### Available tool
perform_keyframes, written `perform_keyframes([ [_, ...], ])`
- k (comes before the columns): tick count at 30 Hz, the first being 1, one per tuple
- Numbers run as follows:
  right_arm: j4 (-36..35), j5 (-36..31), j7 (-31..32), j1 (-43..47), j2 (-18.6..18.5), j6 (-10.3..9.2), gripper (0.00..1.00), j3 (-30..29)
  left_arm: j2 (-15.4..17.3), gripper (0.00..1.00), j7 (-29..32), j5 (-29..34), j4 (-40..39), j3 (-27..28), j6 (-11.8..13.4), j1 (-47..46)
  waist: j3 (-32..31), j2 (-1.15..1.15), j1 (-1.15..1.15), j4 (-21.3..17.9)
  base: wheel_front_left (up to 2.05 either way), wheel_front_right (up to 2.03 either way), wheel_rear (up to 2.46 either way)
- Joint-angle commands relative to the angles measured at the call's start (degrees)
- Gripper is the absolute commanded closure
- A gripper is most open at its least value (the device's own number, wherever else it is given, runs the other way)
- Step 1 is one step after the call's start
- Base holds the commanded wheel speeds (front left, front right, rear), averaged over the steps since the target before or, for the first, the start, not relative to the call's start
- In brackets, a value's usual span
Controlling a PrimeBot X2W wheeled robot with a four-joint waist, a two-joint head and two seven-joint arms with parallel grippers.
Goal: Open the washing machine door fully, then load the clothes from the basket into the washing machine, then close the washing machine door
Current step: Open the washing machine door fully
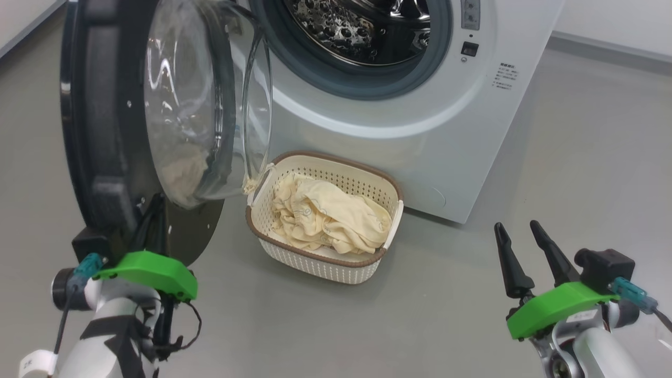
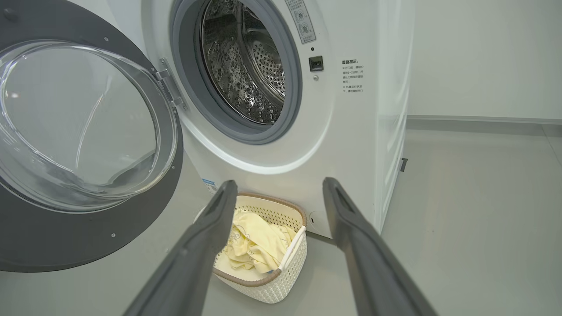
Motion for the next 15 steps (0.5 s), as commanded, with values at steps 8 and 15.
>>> perform_keyframes([
  [8, -2.10, -0.98, -0.10, -3.50, -2.51, 0.20, 0.00, 1.44, 5.42, 1.00, -0.82, -1.59, -3.75, 7.99, 1.58, -1.38, 4.08, 0.00, 0.00, 0.33, 0.00, 0.00, 0.00],
  [15, -3.80, -1.47, 1.40, -4.71, -3.60, 0.20, 0.00, 0.85, 6.92, 1.00, -0.82, -3.11, -4.88, 12.84, 2.14, -1.95, 7.87, 0.00, 0.00, 0.76, 0.00, 0.00, 0.00],
])
